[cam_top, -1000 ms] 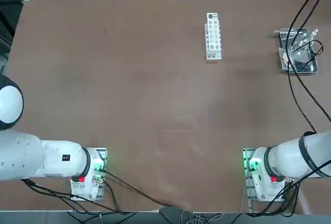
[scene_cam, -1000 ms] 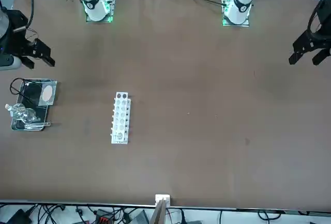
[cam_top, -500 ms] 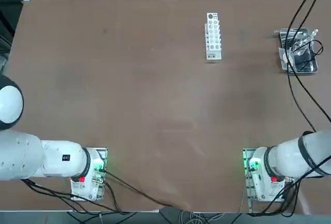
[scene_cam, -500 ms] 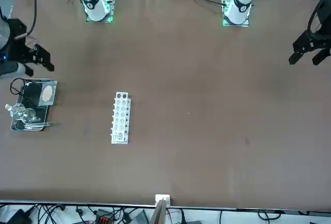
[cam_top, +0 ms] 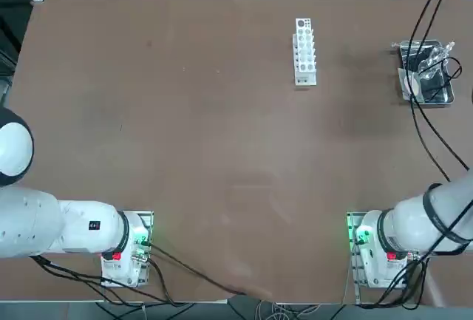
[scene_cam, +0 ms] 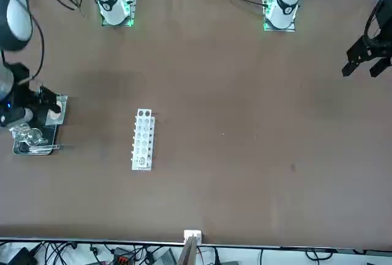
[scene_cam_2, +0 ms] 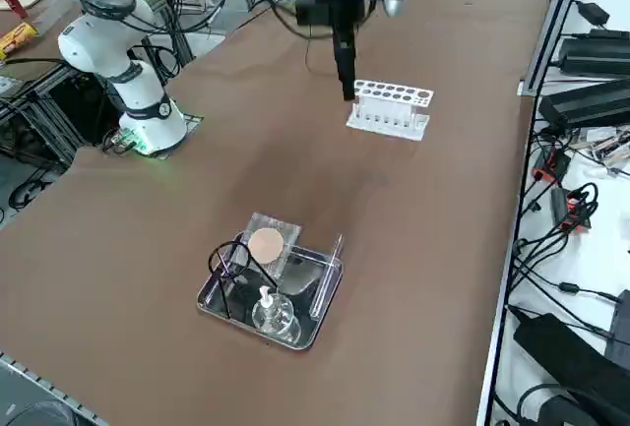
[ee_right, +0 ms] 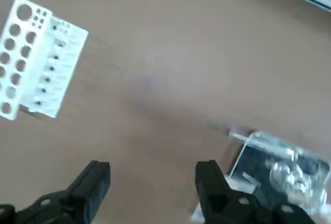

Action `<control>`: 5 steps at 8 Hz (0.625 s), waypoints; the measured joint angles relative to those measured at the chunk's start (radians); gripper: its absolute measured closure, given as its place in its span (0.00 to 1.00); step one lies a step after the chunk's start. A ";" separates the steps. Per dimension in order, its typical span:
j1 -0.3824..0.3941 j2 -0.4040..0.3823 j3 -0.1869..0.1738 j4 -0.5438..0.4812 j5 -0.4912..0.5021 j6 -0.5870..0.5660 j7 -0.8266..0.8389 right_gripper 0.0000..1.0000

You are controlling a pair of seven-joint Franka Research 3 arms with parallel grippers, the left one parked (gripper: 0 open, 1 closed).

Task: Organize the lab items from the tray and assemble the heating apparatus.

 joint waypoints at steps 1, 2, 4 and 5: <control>-0.039 0.047 -0.001 -0.001 0.060 0.040 -0.176 0.00; -0.078 0.095 -0.001 -0.002 0.113 0.078 -0.349 0.00; -0.121 0.174 -0.001 -0.002 0.146 0.169 -0.634 0.00; -0.131 0.206 -0.001 -0.001 0.148 0.196 -0.724 0.00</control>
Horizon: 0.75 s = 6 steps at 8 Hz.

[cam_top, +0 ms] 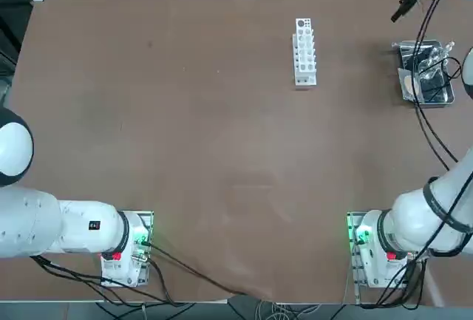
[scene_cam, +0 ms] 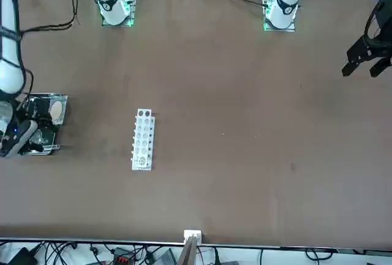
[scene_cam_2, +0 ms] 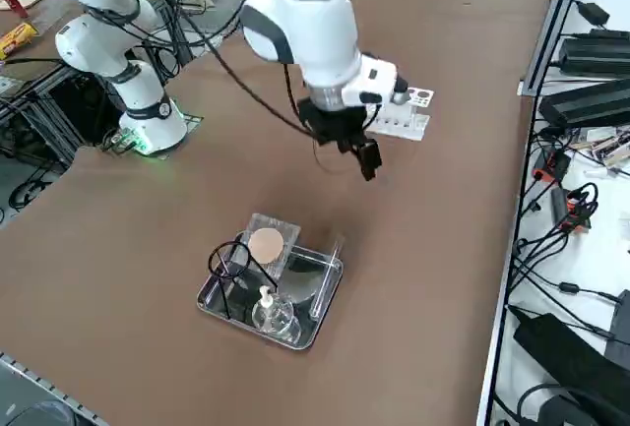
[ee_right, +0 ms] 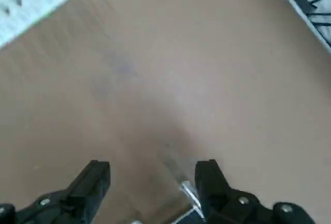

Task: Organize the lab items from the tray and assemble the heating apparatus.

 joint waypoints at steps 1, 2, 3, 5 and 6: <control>-0.011 0.027 0.000 0.000 0.000 0.020 -0.086 0.00; -0.026 0.048 0.000 0.001 0.000 0.039 -0.182 0.00; -0.043 0.068 0.000 0.001 0.001 0.047 -0.268 0.00; -0.067 0.097 0.000 0.001 0.002 0.050 -0.382 0.01; -0.076 0.107 0.000 0.001 0.002 0.052 -0.437 0.04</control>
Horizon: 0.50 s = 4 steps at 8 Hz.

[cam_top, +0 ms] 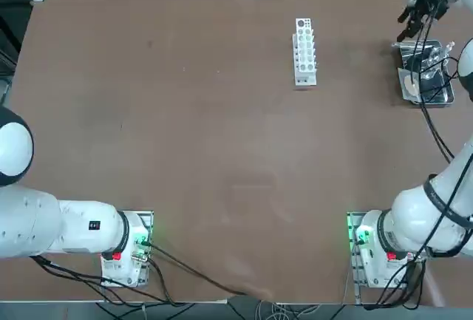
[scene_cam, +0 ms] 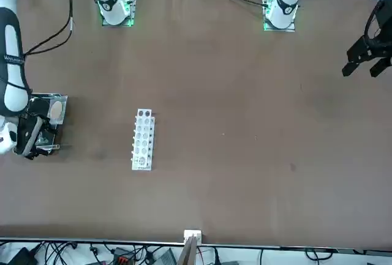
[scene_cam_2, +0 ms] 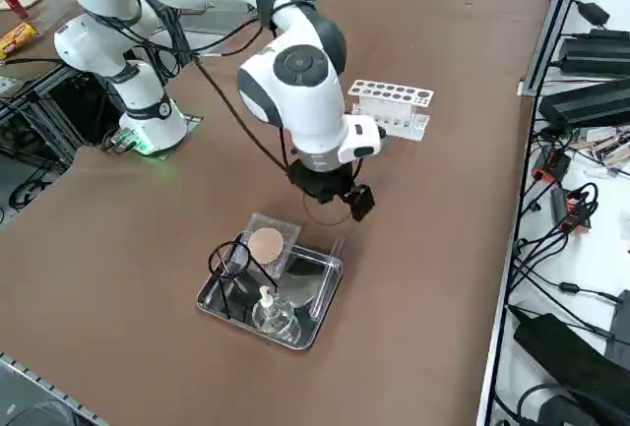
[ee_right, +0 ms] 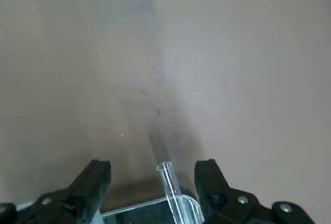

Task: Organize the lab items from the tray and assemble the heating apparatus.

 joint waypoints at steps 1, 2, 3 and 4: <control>-0.011 0.008 0.000 0.000 0.000 0.009 -0.061 0.09; -0.019 0.015 0.000 0.000 0.001 0.016 -0.114 0.10; -0.024 0.025 0.002 -0.001 0.018 0.019 -0.158 0.10; -0.033 0.043 0.002 -0.002 0.071 0.028 -0.220 0.10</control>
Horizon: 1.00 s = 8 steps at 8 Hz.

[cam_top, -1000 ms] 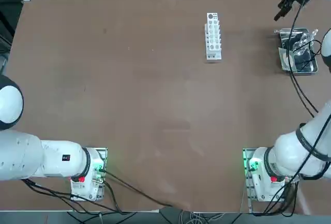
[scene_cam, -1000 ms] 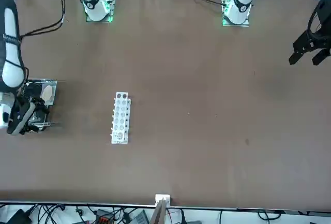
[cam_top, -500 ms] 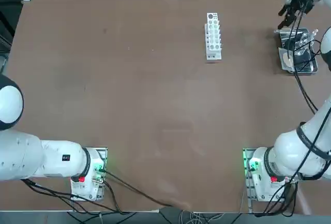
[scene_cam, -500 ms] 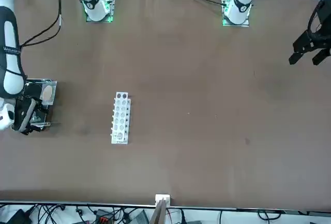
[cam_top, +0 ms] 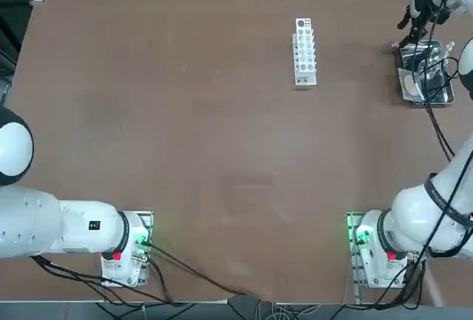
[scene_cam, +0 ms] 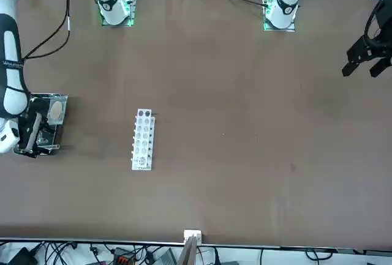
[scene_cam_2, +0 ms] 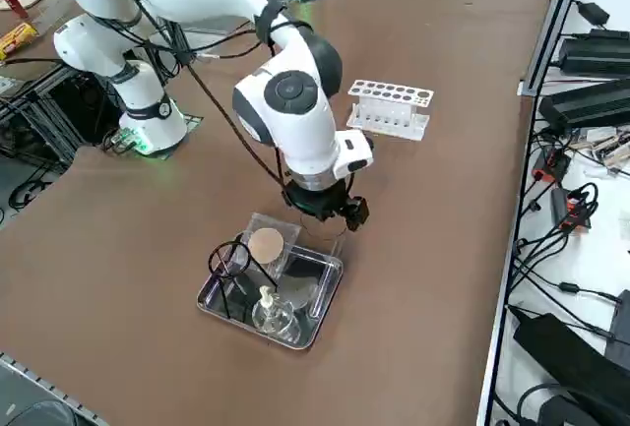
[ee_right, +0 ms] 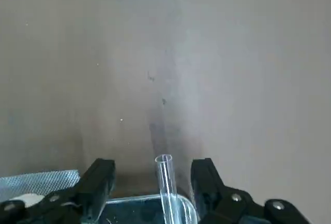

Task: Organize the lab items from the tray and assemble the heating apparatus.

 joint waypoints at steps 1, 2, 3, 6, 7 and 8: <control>-0.009 0.020 0.000 -0.004 0.068 0.025 -0.074 0.10; -0.019 0.037 0.000 -0.011 0.113 0.057 -0.125 0.11; -0.024 0.048 0.000 -0.017 0.129 0.077 -0.145 0.13; -0.024 0.065 0.001 -0.021 0.130 0.103 -0.162 0.22; -0.024 0.071 0.001 -0.021 0.130 0.109 -0.168 0.23; -0.025 0.075 0.001 -0.021 0.130 0.111 -0.174 0.24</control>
